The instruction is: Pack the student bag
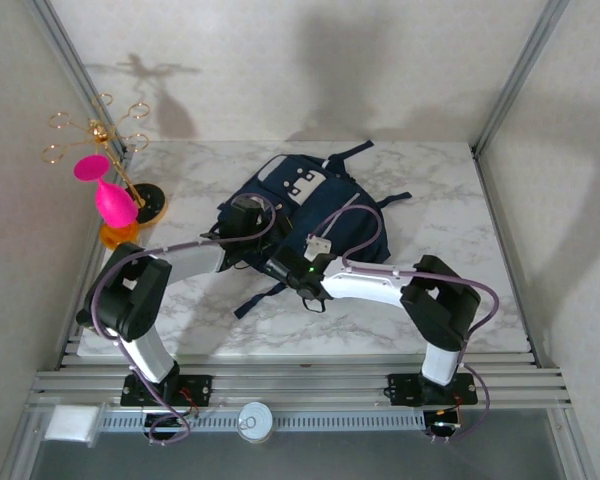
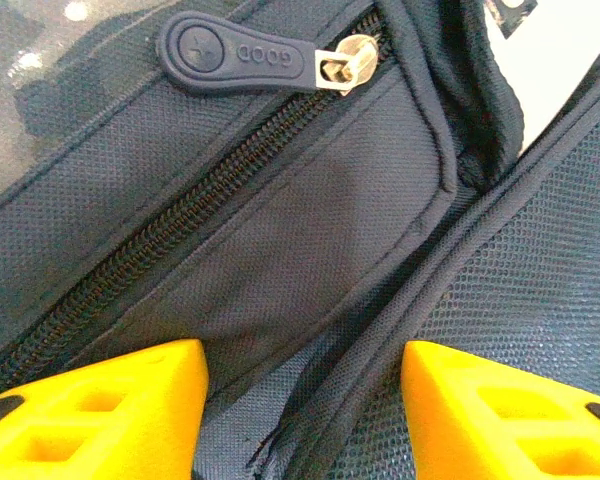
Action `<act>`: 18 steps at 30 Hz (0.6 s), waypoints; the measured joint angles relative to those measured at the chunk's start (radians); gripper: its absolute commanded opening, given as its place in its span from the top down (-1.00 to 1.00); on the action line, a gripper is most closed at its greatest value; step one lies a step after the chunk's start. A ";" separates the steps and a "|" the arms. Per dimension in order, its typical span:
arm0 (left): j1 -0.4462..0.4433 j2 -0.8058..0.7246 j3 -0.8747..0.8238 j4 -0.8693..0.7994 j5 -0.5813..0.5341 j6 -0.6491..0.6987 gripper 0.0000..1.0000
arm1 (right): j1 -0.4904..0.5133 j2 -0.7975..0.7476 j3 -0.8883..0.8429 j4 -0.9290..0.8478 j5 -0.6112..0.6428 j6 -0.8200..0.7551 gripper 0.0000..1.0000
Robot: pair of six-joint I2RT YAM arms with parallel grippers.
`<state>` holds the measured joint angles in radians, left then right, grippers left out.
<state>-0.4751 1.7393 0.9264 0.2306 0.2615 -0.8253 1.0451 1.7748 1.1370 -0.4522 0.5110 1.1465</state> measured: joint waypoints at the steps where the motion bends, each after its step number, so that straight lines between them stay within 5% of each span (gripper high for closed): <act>1: 0.000 0.010 0.006 0.001 -0.002 -0.003 -0.02 | -0.003 -0.016 -0.010 0.004 -0.006 -0.013 0.99; 11: 0.006 0.042 0.060 -0.007 -0.018 -0.010 -0.09 | -0.064 -0.205 -0.182 0.151 -0.113 -0.162 1.00; 18: -0.038 -0.188 -0.137 0.038 -0.052 -0.141 -0.31 | -0.071 -0.251 -0.205 0.190 -0.166 -0.260 1.00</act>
<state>-0.5133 1.5509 0.7891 0.2684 0.2092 -0.9661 0.9745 1.5238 0.9318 -0.2626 0.3450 0.8864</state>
